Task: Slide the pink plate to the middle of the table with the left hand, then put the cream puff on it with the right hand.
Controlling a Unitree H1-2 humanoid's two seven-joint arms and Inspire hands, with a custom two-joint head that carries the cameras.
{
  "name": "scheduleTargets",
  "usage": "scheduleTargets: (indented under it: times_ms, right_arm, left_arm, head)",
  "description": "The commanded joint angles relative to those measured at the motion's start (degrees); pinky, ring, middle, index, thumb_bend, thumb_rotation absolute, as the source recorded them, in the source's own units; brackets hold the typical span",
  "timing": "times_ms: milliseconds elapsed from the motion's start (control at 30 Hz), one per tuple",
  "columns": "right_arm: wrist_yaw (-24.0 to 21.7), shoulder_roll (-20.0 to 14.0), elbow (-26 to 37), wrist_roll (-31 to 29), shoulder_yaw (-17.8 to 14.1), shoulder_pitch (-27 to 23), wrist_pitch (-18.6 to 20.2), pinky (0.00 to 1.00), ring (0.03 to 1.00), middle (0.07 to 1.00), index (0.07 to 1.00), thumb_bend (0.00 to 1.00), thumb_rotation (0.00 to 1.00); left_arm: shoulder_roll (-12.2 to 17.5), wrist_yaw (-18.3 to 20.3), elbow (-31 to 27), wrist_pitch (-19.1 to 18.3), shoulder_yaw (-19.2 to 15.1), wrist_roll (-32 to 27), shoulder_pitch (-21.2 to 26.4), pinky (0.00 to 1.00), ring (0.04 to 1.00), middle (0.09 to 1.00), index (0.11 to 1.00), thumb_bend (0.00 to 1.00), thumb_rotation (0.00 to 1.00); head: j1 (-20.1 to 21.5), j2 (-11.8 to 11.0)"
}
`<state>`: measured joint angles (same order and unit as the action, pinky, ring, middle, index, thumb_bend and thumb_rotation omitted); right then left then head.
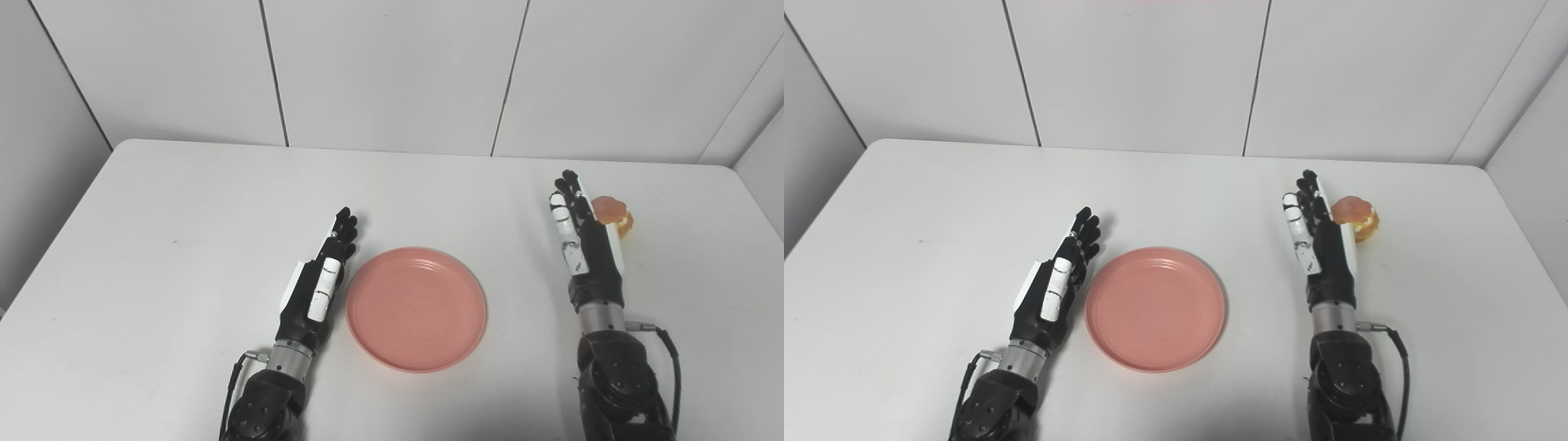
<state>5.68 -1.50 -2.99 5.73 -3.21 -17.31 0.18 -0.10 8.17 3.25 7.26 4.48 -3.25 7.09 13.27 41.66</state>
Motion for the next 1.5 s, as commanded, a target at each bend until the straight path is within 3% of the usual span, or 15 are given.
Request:
scheduleTargets:
  times_ms: [0, 167, 300, 500, 800, 900, 1067, 1200, 1267, 1467]
  right_arm:
    - [1.53, -1.21, 0.84, 0.98, -0.86, -2.6, -4.02, 0.95, 0.925, 0.944, 0.957, 0.6, 0.88]
    - [4.67, -3.62, 1.22, 4.53, -2.56, -4.5, -3.49, 0.93, 0.935, 0.942, 0.956, 0.57, 0.83]
    - [6.0, -4.8, 1.53, 5.11, -3.92, -5.56, -2.77, 0.9, 0.946, 0.936, 0.947, 0.56, 0.6]
    - [7.48, -6.98, 0.82, 5.42, -6.23, -7.05, -1.36, 0.89, 0.932, 0.94, 0.937, 0.61, 0.41]
    - [7.94, -11.91, -3.24, 8.63, -6.88, -7.3, -0.91, 0.84, 0.923, 0.947, 0.945, 0.63, 0.32]
    - [8.61, -13.27, -5.47, 11.53, -5.75, -7.42, -0.61, 0.83, 0.919, 0.947, 0.936, 0.65, 0.29]
    - [8.41, -14.32, -7.63, 15.42, -4.18, -7.97, 3.78, 0.88, 0.93, 0.945, 0.922, 0.67, 0.29]
    - [7.88, -14.62, -9.11, 16.24, -3.38, -8.23, 5.84, 0.78, 0.897, 0.937, 0.914, 0.7, 0.27]
    - [7.7, -14.86, -10.18, 16.53, -2.84, -8.36, 6.12, 0.66, 0.848, 0.945, 0.916, 0.7, 0.24]
    - [7.83, -15.64, -12.51, 18.75, -0.34, -8.98, 7.33, 0.84, 0.915, 0.931, 0.923, 0.72, 0.29]
  left_arm:
    - [0.28, -0.2, 1.06, 0.02, 0.23, 0.67, -1.62, 1.0, 1.0, 1.0, 1.0, 0.63, 1.0]
    - [0.74, -0.24, 0.78, -0.71, 0.62, 1.8, -1.4, 1.0, 1.0, 0.998, 1.0, 0.63, 1.0]
    - [1.15, -0.47, 1.09, -0.6, 0.61, 2.2, -1.32, 1.0, 1.0, 0.995, 0.996, 0.65, 1.0]
    - [1.51, -0.22, 1.03, -0.79, 0.58, 1.93, -1.22, 1.0, 1.0, 0.996, 0.997, 0.64, 1.0]
    - [1.7, 0.28, 0.55, -1.85, 0.67, 1.47, -1.19, 1.0, 1.0, 0.996, 0.995, 0.65, 1.0]
    - [1.7, 0.32, 0.54, -1.57, 0.68, 1.56, -1.2, 1.0, 1.0, 0.992, 0.992, 0.64, 1.0]
    - [1.69, 0.5, 0.5, -1.57, 0.49, 1.21, -1.18, 1.0, 1.0, 0.994, 0.991, 0.63, 1.0]
    - [1.72, 0.55, 0.76, -1.35, 0.38, 1.0, -1.11, 1.0, 1.0, 0.998, 0.995, 0.62, 1.0]
    - [1.6, 0.46, 0.82, -1.36, 0.24, 0.77, -1.11, 1.0, 1.0, 0.998, 0.995, 0.63, 1.0]
    - [1.63, 0.37, 0.34, -1.59, 0.23, 0.56, -1.2, 1.0, 1.0, 0.996, 0.991, 0.61, 1.0]
  head:
    - [-0.01, 0.07]
    - [0.23, -0.07]
    - [0.55, -0.14]
    - [0.67, -0.03]
    - [0.72, -0.1]
    - [0.72, -0.1]
    - [0.96, -0.14]
    - [1.05, -0.1]
    - [1.12, -0.07]
    - [1.25, 0.04]
